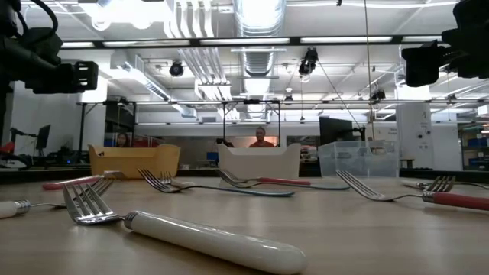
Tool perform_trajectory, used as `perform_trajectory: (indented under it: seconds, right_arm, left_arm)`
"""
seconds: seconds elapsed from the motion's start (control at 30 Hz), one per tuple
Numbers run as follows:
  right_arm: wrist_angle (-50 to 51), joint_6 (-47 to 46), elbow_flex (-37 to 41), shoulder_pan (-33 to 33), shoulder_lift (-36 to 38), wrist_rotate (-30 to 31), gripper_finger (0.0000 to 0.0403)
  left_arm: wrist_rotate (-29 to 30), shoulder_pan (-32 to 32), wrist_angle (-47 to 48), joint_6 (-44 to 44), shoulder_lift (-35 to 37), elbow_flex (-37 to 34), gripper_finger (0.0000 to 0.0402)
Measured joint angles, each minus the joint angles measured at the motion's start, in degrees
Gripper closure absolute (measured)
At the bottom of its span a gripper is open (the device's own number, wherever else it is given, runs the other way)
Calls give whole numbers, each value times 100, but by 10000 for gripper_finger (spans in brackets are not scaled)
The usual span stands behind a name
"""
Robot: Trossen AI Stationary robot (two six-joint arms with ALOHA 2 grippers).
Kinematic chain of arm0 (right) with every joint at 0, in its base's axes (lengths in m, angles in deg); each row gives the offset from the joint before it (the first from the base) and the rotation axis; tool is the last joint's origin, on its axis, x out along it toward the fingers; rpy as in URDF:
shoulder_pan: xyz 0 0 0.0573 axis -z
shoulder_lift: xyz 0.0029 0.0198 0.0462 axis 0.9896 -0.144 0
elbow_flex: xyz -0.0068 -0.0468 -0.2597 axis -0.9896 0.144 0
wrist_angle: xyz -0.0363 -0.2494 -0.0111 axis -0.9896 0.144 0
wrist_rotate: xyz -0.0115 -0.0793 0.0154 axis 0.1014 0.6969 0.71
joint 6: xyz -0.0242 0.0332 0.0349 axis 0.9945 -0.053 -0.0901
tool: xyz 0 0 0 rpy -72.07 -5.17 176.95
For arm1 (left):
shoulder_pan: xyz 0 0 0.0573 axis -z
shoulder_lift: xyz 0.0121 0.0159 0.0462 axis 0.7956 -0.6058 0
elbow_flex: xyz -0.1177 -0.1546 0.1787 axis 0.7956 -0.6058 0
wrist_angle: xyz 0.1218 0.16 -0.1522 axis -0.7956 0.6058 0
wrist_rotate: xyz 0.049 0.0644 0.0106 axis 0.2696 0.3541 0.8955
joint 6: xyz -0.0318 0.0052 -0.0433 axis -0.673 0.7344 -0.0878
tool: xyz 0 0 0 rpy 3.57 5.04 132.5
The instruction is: Sort silverware by color (type)
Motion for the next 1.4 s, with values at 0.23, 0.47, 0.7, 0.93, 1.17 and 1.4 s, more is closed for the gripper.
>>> perform_trajectory:
  seconds: [0.23, 0.47, 0.7, 0.93, 1.17, 1.4]
  right_arm:
    - [-2, -2, 0, 1, 0, 1, 138]
    - [-377, -1796, 7, 1, -30, 155, 138]
    - [-1413, -2265, 7, 3, -583, 262, 138]
    - [-2060, -2564, 4, 12, -1236, 718, 138]
    - [-2186, -2761, 4, 14, -1421, 1072, 138]
    - [-2694, -2590, 4, 291, -1417, 1360, 138]
  left_arm:
    - [0, 2, 0, 0, 0, 2, 324]
    - [1, 0, 0, 0, 1, 1, 324]
    - [2, 2, 0, 2, 0, 2, 324]
    - [-1, -1, 0, -1, 0, 0, 324]
    - [2, 1, 0, 0, 0, 2, 324]
    - [2, 0, 0, 2, 0, 2, 324]
